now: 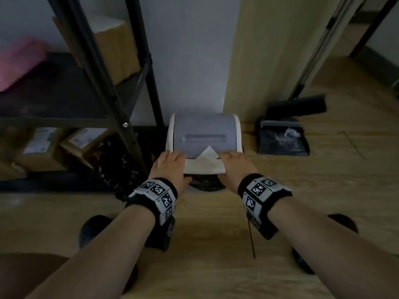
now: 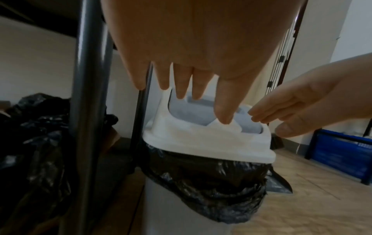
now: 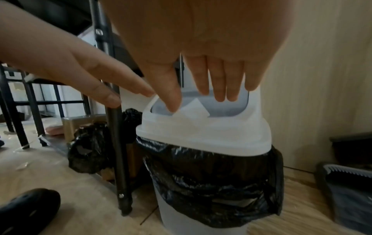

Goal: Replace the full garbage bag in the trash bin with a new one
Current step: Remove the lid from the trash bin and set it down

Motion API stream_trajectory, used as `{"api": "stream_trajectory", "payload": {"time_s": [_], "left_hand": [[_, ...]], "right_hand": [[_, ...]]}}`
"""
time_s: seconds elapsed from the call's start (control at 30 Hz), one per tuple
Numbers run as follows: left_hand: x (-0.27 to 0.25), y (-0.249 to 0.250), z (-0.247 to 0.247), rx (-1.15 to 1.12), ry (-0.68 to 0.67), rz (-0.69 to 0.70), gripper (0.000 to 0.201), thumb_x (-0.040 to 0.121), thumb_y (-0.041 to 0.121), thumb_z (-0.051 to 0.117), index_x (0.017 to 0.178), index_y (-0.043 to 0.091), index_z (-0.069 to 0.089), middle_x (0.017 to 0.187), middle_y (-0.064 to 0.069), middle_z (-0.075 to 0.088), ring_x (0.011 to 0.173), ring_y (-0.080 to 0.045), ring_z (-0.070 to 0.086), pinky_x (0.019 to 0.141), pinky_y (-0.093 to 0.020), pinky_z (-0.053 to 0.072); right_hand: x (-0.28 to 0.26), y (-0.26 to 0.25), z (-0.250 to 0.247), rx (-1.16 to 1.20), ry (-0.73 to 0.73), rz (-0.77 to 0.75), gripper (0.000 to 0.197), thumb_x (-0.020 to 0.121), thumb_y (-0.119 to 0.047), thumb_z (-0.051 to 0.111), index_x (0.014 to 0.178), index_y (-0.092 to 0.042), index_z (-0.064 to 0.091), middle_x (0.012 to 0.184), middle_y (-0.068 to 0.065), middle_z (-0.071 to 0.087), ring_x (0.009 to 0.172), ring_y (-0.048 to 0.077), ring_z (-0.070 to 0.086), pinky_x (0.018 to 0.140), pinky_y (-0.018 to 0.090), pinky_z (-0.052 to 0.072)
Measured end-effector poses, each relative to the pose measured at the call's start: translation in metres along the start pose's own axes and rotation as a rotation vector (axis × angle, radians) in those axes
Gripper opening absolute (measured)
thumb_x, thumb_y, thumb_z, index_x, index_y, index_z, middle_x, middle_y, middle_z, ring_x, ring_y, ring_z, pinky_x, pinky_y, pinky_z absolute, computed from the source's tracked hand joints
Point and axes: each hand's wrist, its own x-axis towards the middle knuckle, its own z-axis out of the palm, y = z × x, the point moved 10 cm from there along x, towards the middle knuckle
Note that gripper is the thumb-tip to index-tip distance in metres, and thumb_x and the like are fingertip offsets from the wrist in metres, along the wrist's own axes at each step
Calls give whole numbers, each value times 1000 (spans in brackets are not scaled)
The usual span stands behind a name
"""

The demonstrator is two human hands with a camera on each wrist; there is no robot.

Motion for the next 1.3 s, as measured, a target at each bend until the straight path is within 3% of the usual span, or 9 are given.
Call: {"api": "stream_trajectory", "payload": {"time_s": [0.3,0.6,1.07,1.3], "left_hand": [[36,3,21,36,85,61,53,87,32,53,138,27,38,143,6,40,140,-19,23,116,-38,23],[42,9,25,53,64,66,39,90,23,49,129,25,47,131,1,48,129,-24,36,112,-40,28],[-35,31,52,51,-28,138,38,92,27,47,130,23,47,129,-3,48,128,-25,37,110,-41,33],[-56,33,48,56,16,155,42,90,32,48,131,25,45,132,0,45,128,-24,36,107,-40,35]], "right_hand": [[27,12,24,-100,51,53,36,92,-30,48,127,-20,48,130,1,54,125,23,45,106,40,25],[32,15,22,-34,50,60,26,94,-27,48,118,-20,53,123,2,57,120,23,48,101,36,29],[-49,21,42,-3,-25,81,22,94,-25,48,114,-19,53,122,2,56,121,23,47,99,36,28],[-70,19,43,-5,-11,85,28,93,-28,49,120,-22,53,126,3,53,124,24,44,105,37,27]]}}
